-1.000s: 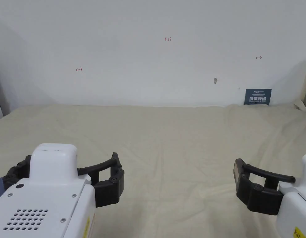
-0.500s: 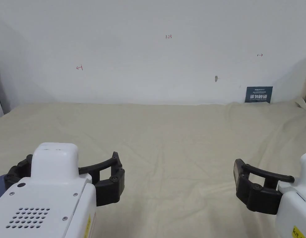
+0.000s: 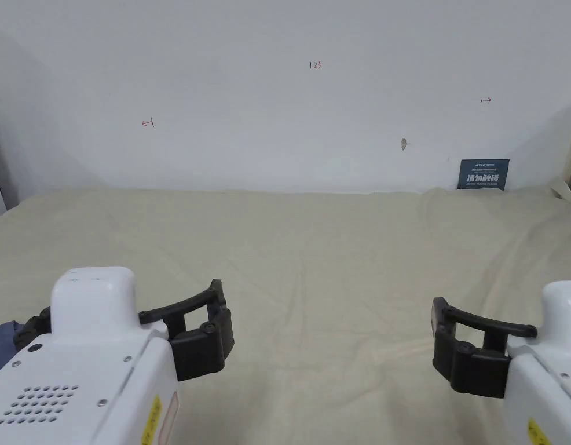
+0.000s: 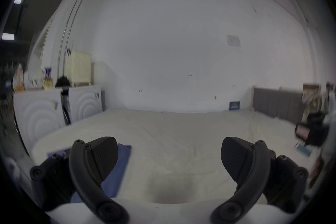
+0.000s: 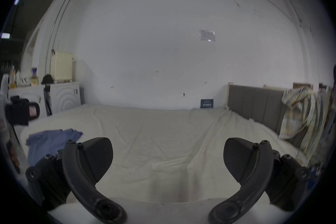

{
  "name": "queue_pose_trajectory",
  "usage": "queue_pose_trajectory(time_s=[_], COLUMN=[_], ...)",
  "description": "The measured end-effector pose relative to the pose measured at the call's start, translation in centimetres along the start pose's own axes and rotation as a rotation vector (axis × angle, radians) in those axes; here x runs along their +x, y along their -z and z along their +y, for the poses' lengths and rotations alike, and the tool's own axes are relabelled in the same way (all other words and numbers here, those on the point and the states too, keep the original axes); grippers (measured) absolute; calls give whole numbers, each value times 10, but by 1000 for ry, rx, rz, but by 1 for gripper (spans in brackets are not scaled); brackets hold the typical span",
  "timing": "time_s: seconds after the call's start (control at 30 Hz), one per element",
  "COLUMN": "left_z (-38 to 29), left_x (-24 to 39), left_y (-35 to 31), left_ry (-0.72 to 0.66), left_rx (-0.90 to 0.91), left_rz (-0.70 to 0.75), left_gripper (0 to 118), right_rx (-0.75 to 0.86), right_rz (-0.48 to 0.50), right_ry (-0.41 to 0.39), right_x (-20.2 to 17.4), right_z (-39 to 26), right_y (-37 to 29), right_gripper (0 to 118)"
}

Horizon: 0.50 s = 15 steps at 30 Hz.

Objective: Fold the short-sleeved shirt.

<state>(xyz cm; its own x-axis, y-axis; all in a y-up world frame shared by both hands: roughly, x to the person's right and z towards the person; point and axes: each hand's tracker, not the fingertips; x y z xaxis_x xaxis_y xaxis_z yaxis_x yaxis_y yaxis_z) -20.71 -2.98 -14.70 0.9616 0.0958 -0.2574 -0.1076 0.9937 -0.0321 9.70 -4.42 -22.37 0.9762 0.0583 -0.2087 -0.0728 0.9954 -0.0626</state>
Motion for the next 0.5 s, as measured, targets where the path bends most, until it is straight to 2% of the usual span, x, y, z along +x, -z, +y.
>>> queue_pose_trajectory(time_s=[0.03,0.17,0.27,0.33,0.37,0.4,0.43,0.5], left_z=[-1,-20,-44,-58,-62,-62,-61,-50], left_x=[-4,-31,-48,-52,-50,-48,-47,-37], left_y=[1,7,16,17,17,17,19,18], left_ry=[-68,-470,-740,-752,-710,-598,-544,-430], left_rx=[5,48,45,68,74,62,37,24], left_rz=[-27,-191,-259,-150,-62,-4,6,0], left_gripper=[114,114,114,114,114,114,114,114], right_rx=[4,49,46,46,38,30,26,24], right_rz=[-29,-105,-101,-92,-110,-134,-130,-121], right_ry=[-56,-413,-628,-740,-791,-834,-849,-794], right_x=[-7,-45,-71,-80,-84,-88,-88,-82], right_z=[1,-5,-16,-26,-31,-35,-37,-37], right_y=[0,-1,-2,1,5,8,9,11], right_gripper=[118,118,118,118,118,118,118,118])
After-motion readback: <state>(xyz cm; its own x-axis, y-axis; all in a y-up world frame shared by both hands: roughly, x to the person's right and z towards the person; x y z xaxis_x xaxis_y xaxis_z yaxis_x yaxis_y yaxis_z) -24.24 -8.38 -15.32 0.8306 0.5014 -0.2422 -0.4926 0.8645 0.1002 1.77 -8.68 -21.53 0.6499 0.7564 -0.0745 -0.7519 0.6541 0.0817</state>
